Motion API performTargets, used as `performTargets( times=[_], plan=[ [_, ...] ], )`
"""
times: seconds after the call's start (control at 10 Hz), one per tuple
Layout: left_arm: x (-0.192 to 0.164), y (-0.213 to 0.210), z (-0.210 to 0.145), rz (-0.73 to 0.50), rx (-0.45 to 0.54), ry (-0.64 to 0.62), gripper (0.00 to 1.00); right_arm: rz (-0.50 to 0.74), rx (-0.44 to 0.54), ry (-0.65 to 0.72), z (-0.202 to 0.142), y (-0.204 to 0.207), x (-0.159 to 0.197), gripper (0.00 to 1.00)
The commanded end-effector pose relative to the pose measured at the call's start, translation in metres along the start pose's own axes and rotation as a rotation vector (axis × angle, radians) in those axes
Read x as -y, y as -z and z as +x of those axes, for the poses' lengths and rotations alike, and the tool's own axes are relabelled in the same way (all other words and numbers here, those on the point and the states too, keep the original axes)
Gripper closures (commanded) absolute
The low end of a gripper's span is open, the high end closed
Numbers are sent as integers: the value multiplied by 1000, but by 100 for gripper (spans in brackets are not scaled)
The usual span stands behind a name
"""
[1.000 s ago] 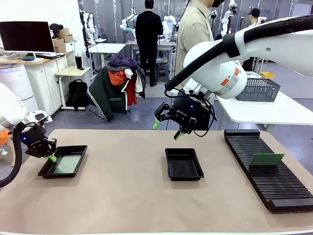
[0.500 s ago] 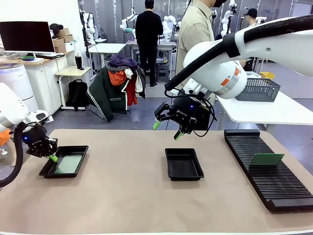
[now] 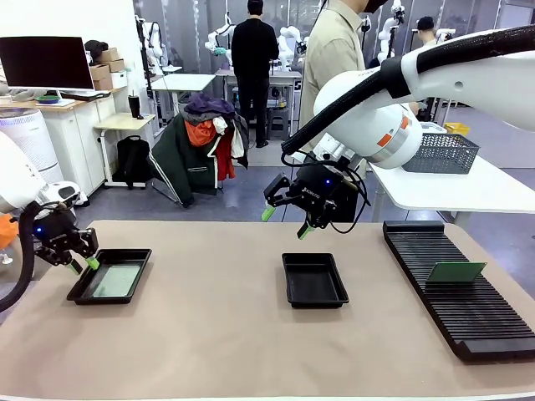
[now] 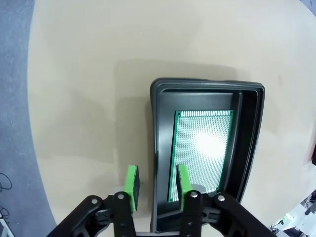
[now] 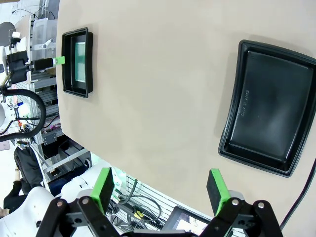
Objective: Inspect and transfer BCBs to ESD trays.
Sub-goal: Pick up the ESD tray and place it on the left side of the table.
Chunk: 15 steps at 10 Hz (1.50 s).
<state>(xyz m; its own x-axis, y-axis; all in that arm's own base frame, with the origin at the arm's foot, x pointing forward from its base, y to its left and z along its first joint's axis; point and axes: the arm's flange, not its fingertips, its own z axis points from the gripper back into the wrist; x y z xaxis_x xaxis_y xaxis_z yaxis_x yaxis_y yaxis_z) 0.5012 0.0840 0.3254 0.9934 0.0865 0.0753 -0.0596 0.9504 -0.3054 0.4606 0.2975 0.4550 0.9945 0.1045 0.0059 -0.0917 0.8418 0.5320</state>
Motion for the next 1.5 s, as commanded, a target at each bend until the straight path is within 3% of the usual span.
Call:
performTargets(
  times=[0.0,0.1,0.2,0.3,0.4,1.1,1.4],
  plan=[
    [2,-17,-15,31,-6,-6,25,-21,3,18,2,0,-3,0],
    [5,-26,-17,54,-7,-5,39,-21,3,18,2,0,-3,0],
    [12,-37,-20,77,-19,2,7,-21,3,18,2,0,-3,0],
    [21,-53,-23,120,-24,11,21,-21,3,18,2,0,-3,0],
    [30,-67,-26,159,-22,23,0,-21,3,18,2,0,-3,0],
    [77,-134,-28,303,-57,94,0,-21,3,18,2,0,-3,0],
    [74,-131,-29,269,-45,114,0,-21,3,18,2,0,-3,0]
  ],
)
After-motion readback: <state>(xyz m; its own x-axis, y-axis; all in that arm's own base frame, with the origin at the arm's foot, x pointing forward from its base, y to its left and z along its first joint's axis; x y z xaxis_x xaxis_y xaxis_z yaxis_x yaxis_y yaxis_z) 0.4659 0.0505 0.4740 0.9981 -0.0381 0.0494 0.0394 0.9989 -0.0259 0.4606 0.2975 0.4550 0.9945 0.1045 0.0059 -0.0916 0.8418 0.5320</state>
